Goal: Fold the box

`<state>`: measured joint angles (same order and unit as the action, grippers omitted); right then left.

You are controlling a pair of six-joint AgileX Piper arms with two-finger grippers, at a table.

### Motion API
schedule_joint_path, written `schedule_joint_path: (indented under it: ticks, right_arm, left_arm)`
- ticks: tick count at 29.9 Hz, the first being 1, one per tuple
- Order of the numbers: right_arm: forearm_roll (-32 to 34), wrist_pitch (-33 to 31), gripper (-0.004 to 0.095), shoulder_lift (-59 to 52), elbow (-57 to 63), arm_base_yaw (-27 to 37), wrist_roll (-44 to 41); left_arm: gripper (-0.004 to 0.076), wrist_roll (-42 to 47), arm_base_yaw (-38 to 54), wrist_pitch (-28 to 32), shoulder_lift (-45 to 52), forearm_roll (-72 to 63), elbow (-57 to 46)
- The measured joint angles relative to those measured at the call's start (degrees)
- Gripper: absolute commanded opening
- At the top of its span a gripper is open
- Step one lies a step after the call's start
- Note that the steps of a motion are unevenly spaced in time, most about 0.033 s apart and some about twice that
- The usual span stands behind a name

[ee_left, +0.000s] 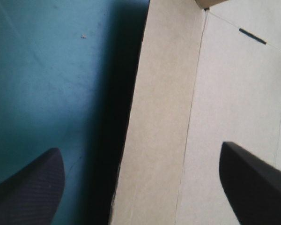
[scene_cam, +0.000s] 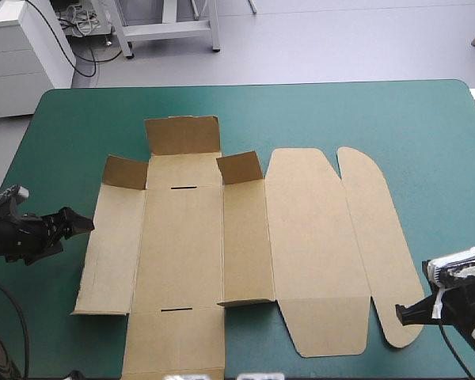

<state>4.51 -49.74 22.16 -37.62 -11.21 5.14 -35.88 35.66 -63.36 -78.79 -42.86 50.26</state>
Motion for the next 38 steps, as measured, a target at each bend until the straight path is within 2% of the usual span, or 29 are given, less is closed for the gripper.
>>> schedule_joint_path:
  ticks: [12,30,32,34,38]
  right_arm:
    - [0.1,0.0,-0.0022,0.0,0.0,0.0,0.0]
    - [0.1,-0.3,-0.0021,-1.2,0.0,0.0,0.0]
    - [0.1,-0.3,-0.0021,-1.2,0.0,0.0,0.0]
    - [0.1,-0.3,-0.0021,-1.2,0.0,0.0,0.0]
    - [0.1,-0.3,-0.0021,-1.2,0.0,0.0,0.0]
  left_arm:
    - [0.0637,-0.8,-3.9,-5.1,0.0,2.9,-5.8]
    - [0.0631,2.9,-16.0,-4.9,0.0,5.9,-10.3]
    - [0.0579,2.9,-16.3,-4.9,0.0,5.5,-10.3]
    - [0.047,3.0,-16.3,-4.9,0.0,5.2,-10.3]
    - [0.0092,3.1,-16.4,-4.9,0.0,4.4,-10.3]
